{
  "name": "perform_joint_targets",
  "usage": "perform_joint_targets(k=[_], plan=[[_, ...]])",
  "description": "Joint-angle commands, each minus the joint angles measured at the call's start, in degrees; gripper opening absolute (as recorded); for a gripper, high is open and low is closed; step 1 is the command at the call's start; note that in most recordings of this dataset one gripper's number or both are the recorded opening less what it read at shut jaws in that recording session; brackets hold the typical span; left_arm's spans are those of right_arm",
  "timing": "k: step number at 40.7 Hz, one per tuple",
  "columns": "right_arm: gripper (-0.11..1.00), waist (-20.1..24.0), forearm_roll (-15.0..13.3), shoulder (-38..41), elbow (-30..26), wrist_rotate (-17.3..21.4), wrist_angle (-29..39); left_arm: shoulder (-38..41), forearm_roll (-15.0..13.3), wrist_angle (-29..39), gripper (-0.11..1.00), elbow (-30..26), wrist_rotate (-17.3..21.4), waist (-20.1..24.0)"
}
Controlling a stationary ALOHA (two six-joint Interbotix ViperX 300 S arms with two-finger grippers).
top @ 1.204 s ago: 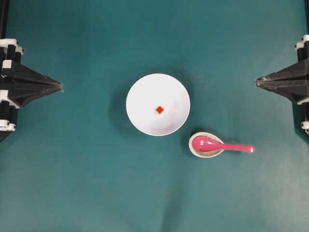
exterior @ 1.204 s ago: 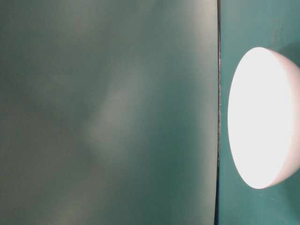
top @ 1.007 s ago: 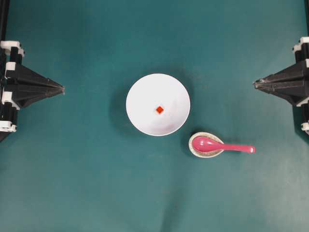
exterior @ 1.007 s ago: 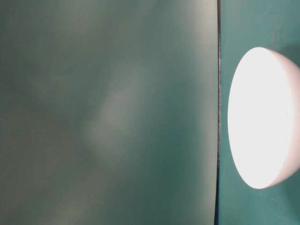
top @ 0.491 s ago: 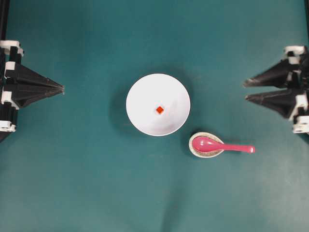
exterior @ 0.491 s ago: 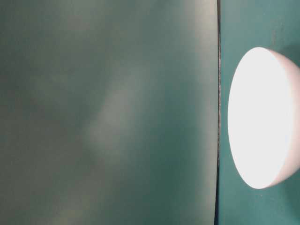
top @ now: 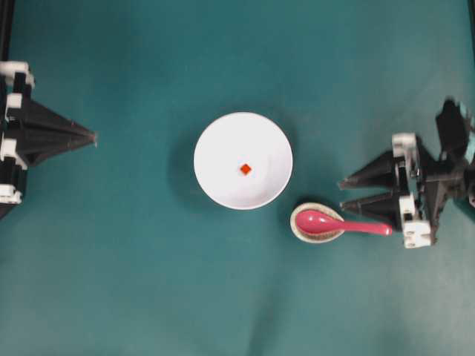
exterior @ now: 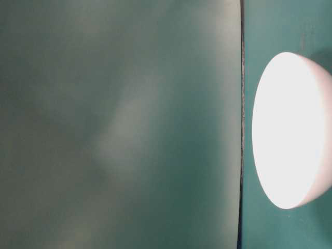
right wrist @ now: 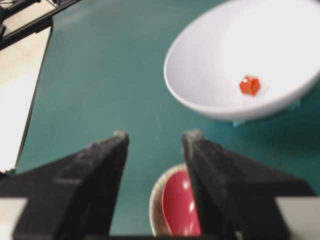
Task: Grip the spoon and scoop the red block from the bowl with right arm.
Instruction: 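Move the right gripper to the pink spoon handle and close on it, then lift the pink spoon from the rest and carry it over the bowl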
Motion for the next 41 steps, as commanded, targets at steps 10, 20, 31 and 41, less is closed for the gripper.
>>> perform_joint_targets(k=[10,20,31,41], plan=[[0.54,20.7,24.0,10.5,2.5,-6.2,-13.0,-1.0,0.2,1.7,0.0,-1.7,-1.0,0.0],[0.54,22.8,28.9,10.9,2.4,-15.8,-10.5,-1.1,0.2,1.7,0.0,-1.8,-1.0,0.0],[0.54,23.0,28.8,12.7,1.9,-16.0,-8.6,-1.1,0.2,1.7,0.0,-1.8,-1.1,0.0],[0.54,23.1,28.8,15.9,1.1,-15.8,-7.3,-1.1,0.2,1.7,0.0,-1.8,-1.2,0.1]])
